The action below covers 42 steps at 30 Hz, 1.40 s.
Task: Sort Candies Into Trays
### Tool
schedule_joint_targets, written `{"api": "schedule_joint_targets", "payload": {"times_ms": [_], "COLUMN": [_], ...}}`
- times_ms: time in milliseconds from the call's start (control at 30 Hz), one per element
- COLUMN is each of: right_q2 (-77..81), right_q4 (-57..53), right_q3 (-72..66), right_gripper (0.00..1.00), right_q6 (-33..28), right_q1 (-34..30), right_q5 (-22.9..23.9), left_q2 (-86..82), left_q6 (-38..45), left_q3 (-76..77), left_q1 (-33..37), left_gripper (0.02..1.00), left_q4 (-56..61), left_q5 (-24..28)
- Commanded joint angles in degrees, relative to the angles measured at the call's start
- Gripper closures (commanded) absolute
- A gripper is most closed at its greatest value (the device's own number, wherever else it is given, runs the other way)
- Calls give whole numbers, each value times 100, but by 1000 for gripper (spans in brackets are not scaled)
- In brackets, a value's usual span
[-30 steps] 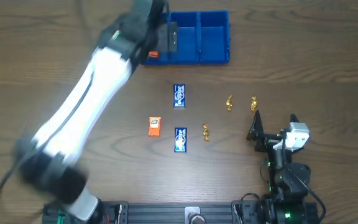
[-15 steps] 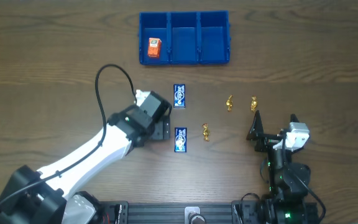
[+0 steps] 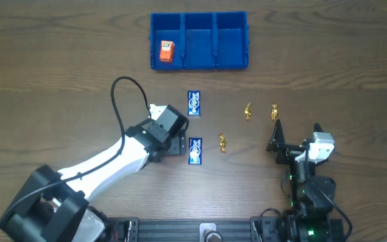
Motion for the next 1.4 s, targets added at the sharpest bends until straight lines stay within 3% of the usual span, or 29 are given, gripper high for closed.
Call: {"api": "schedule_joint_targets", "payload": {"times_ms": [33, 400, 600, 900, 1133, 1300, 1400], "right_q2": [-31, -31, -31, -31, -31, -31, -31], "right_q4": [-17, -17, -17, -17, -17, -17, -17], "right_q3": [-11, -11, -11, -11, -11, -11, -11], "right_gripper": [3, 3, 3, 3, 3, 3, 3], "right_q6": [-22, -22, -22, -22, -22, -22, -22], "right_q1": [-42, -42, -42, -42, -42, -42, -42], "right_q5": [-11, -11, -11, -11, -11, -11, -11], "left_q2": [240, 363, 428, 481, 22, -514, -286], "left_q6": [-61, -39, -39, -42, 0, 564, 1069], "left_q3": [4, 4, 4, 4, 396, 2065, 3346], "left_q1": [-2, 9, 9, 9, 9, 146, 448], "left_gripper": [211, 496, 546, 726, 748, 755, 748], "left_q4": [179, 293, 343, 378, 107, -1069, -1386], "left_q5": [-131, -295, -293, -293, -605, -1572, -1641]}}
